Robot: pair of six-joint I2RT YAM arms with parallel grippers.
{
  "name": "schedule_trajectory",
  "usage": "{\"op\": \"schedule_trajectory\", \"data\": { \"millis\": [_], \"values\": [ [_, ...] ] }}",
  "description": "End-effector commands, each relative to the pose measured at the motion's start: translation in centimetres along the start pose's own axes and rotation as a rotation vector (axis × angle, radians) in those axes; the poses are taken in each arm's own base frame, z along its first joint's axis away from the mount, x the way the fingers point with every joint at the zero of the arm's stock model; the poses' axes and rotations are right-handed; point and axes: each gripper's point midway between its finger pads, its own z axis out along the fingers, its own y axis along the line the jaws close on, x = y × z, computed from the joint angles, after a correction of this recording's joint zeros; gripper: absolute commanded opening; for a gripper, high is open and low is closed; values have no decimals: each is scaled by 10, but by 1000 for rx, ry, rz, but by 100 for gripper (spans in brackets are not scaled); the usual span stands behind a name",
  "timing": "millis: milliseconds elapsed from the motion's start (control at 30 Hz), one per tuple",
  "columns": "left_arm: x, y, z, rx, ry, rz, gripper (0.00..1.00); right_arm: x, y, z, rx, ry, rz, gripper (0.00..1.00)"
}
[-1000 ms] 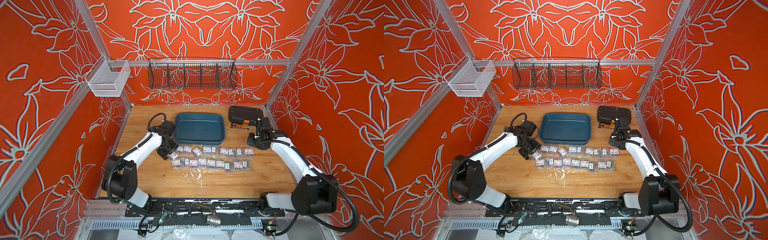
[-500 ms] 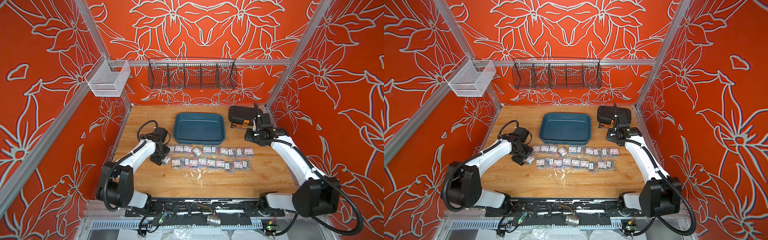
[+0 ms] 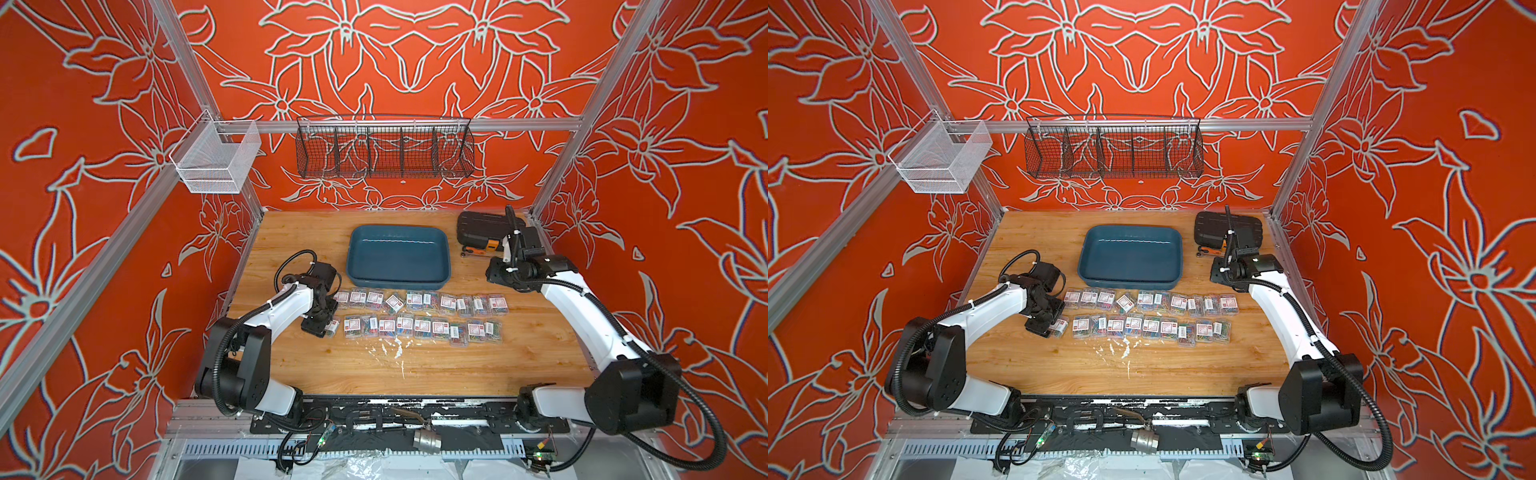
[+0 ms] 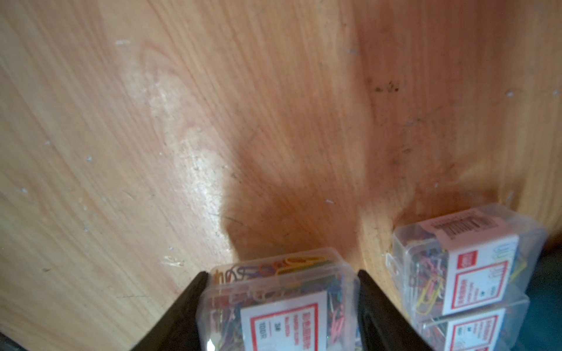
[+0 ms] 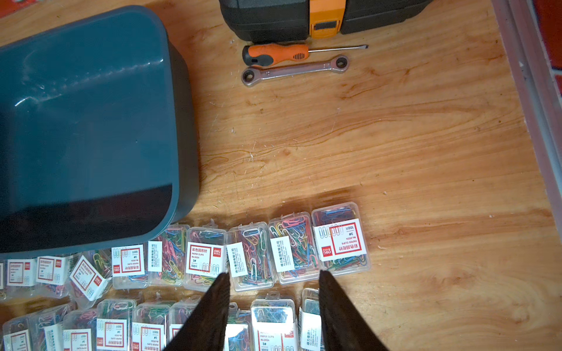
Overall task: Take the paper clips out of the storage box
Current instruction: Place the boxed paper clips at the center of the board.
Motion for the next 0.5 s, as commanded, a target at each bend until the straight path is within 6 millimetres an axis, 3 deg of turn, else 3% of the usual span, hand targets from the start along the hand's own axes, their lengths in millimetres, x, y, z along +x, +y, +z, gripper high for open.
{"op": "schedule_trajectory", "data": {
  "millis": [0,200,333,467],
  "values": [
    [3,1,5,-3,-14,-52,56,1,6,0,-17,21,-37,49],
    [13,5,10,8,-3,-105,63,1,7,3,-18,38,-47,49],
    [14,9,5,5,-21,-109,79,1,10,6,-28,43,-47,49],
    [14,10,4,16,-22,-110,89,1,8,4,-22,35,-48,49]
  ]
}}
